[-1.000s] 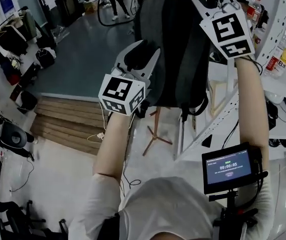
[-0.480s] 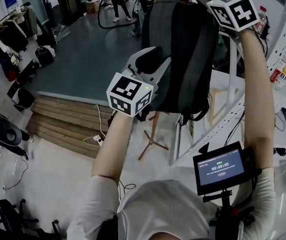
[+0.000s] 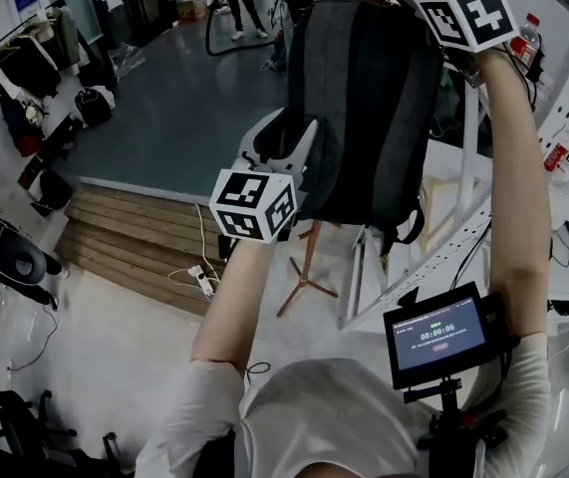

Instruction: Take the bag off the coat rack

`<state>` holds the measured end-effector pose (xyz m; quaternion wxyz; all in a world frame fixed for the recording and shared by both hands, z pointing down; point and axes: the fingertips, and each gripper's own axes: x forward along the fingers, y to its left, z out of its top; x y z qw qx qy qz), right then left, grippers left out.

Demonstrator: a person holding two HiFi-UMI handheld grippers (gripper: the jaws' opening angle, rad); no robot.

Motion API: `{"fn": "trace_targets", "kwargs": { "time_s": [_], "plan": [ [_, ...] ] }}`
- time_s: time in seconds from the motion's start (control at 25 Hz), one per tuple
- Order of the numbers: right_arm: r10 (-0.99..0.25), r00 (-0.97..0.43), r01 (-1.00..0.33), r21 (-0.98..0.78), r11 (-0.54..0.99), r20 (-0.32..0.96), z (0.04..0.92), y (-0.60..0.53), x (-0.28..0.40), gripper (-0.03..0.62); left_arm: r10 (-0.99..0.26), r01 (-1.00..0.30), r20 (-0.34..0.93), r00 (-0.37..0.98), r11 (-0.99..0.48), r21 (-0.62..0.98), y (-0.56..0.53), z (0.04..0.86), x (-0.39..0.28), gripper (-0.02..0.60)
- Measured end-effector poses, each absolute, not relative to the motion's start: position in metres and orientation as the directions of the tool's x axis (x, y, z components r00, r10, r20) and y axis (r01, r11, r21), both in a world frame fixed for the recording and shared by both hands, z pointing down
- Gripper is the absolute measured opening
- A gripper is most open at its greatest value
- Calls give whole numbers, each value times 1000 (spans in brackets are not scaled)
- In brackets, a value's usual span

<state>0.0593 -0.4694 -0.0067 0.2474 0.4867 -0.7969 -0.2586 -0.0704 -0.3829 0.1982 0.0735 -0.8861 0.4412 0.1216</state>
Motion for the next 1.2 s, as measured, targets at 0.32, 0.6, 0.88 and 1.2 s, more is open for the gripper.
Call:
{"fn": "trace_targets", "kwargs": {
  "time_s": [0.32, 0.6, 0.88, 1.2],
  "plan": [
    [-887, -454, -674, 618, 404, 84, -9, -458, 50, 61, -729, -756, -209, 651, -646, -102, -383, 213, -26, 322],
    [-906, -421, -747, 583, 320, -42, -11, -457, 59, 40, -759, -786, -268, 593, -618, 11, -376, 201, -49, 103],
    [-895, -405, -812, 523, 258, -188, -25, -447, 59, 38, -695, -778, -444, 565, -628, -6, -341, 139, -69, 38],
    [-864, -405, -832, 513, 213, -300, -62, -414, 56, 38, -654, -808, -536, 534, -582, -95, -308, 87, -89, 38]
  ]
}}
